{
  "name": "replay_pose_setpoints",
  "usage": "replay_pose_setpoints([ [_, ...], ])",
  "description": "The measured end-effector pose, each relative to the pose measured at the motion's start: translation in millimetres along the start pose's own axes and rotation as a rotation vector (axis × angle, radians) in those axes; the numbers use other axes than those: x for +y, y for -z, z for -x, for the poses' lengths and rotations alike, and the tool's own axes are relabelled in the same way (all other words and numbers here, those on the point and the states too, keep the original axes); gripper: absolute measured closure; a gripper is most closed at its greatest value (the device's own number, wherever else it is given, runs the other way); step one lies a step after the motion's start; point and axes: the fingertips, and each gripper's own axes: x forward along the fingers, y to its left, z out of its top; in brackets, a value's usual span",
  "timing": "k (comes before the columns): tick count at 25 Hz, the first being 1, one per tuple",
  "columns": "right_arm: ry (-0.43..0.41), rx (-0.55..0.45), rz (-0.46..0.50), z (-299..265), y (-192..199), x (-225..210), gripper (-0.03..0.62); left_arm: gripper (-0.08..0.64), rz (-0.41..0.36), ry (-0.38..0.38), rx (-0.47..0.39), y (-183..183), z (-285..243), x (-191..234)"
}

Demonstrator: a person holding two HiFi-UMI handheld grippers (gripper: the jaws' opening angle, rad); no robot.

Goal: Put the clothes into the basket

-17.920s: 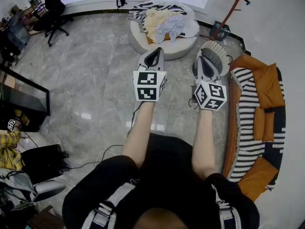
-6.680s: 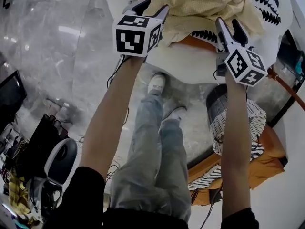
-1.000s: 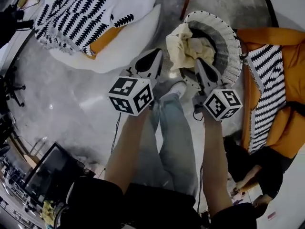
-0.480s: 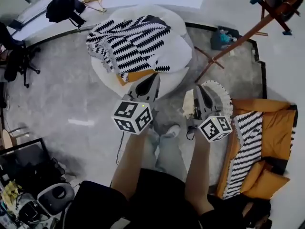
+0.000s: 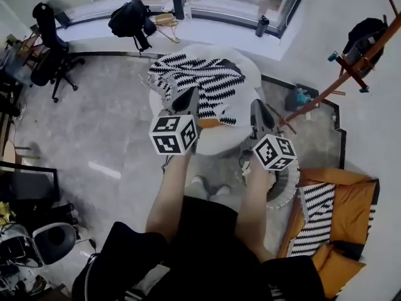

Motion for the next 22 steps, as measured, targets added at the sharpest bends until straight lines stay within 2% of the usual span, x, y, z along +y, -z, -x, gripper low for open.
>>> replay_pose_setpoints([
  [2, -0.025, -0.008, 0.047, -3, -22, 17, 0.578, 0.551, -0.048, -0.024, -0.032, -28, 9, 1],
  [4, -0.032, -0.013, 0.128, -3, -41, 32, 0.578, 0.551, -0.076, -0.011, -0.086, -54, 17, -3],
  [8, -0.033, -0.034, 0.264, -2, -65, 59, 0.581, 0.551, -0.076, 0.019, -0.160, -82, 29, -17],
  [14, -0.021, -0.018, 0.284, 3, -63, 56, 0.581, 0.551, -0.081, 0.056, -0.162, -78, 24, -39],
  [22, -0.004, -0.011, 0.305, 9, -70, 48, 0.581, 0.551, -0.063, 0.073, -0.162, -75, 20, -48],
])
